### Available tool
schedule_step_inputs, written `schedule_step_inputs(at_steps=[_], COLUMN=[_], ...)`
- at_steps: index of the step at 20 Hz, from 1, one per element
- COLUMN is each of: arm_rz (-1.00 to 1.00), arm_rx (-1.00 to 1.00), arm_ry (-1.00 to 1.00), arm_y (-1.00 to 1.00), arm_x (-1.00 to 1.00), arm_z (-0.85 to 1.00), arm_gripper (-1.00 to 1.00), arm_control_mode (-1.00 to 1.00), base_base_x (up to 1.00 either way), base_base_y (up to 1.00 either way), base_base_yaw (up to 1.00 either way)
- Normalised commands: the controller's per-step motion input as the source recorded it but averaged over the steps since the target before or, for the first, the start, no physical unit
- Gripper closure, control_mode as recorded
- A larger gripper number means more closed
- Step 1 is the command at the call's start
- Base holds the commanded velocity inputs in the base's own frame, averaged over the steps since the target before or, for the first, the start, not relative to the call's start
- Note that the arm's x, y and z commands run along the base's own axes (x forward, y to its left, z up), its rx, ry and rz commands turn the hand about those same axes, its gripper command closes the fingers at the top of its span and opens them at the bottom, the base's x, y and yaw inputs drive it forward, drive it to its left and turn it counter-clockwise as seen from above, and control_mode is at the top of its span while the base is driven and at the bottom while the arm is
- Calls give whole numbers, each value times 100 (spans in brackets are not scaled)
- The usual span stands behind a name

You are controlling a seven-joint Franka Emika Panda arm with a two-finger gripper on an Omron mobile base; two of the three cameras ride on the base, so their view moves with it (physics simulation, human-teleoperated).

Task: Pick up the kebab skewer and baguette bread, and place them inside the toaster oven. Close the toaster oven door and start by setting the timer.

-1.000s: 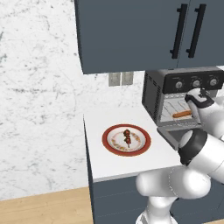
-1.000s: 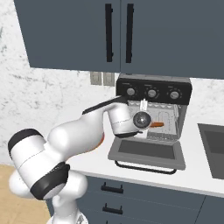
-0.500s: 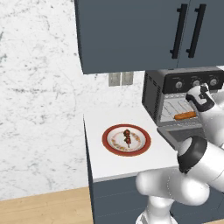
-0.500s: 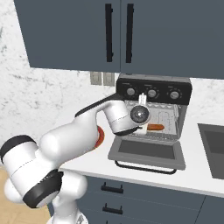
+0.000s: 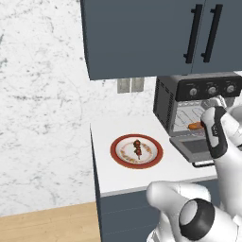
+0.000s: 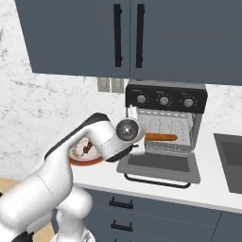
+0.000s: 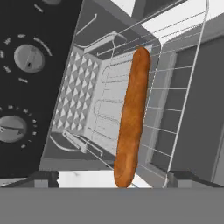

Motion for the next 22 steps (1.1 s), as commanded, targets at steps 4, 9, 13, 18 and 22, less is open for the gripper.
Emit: schedule_step_inputs(at_steps=[4, 9, 13, 18, 22], arm_rz=[30, 35, 28, 23, 26], arm_rx=[-31, -31, -35, -34, -27], arm_ry=[2, 15, 32, 27, 25], arm_y=[100, 93, 87, 79, 52], arm_x=[-55, -40, -8, 8, 37], arm_z=[34, 31, 7, 0, -11], arm_gripper=[-100, -100, -100, -100, -100], arm_control_mode=[-100, -100, -100, -100, -100], base_base_x=[0, 0, 0, 0, 0], base_base_y=[0, 0, 0, 0, 0], base_base_yaw=[0, 0, 0, 0, 0])
